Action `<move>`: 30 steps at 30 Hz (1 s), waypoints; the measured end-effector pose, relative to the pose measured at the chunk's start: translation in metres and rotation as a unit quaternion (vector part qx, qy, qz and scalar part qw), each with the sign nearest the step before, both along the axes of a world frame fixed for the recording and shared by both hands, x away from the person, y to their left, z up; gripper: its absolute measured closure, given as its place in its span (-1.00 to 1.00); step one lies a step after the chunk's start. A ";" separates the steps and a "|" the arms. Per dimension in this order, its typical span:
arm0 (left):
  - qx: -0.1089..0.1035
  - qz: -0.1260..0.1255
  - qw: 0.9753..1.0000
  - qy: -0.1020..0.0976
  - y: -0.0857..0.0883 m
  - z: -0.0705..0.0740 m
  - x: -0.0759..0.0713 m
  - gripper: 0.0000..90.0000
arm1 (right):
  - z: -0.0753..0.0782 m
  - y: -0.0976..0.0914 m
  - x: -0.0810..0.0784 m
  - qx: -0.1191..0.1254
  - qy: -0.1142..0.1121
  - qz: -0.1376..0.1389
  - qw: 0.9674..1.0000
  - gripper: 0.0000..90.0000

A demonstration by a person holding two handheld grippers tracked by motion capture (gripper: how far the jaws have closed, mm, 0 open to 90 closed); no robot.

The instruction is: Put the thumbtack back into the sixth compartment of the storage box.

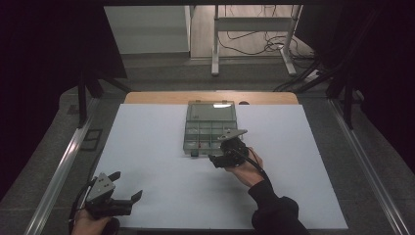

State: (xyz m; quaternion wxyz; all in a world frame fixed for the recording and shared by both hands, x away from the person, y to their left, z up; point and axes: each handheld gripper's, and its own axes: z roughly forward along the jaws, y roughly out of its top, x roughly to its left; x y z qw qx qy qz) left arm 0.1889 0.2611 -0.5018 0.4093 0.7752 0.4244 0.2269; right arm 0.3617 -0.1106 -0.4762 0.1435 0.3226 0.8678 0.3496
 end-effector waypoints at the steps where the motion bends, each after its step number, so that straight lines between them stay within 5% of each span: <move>1: 0.000 0.000 1.000 0.000 0.000 0.000 0.000 -0.93 | 0.000 -0.001 -0.001 0.000 0.000 0.001 1.000 -0.39; 9: 0.003 -0.001 1.000 0.000 0.000 0.000 0.000 -0.93 | 0.001 -0.009 -0.011 0.009 0.004 -0.002 1.000 -0.51; 23: 0.003 -0.001 1.000 -0.001 0.000 0.000 0.000 -0.93 | 0.000 -0.024 -0.032 -0.023 -0.002 -0.004 1.000 -0.86; 30: 0.004 -0.001 1.000 -0.001 -0.001 0.000 0.000 -0.93 | 0.004 -0.036 -0.044 -0.018 -0.002 -0.008 1.000 -0.93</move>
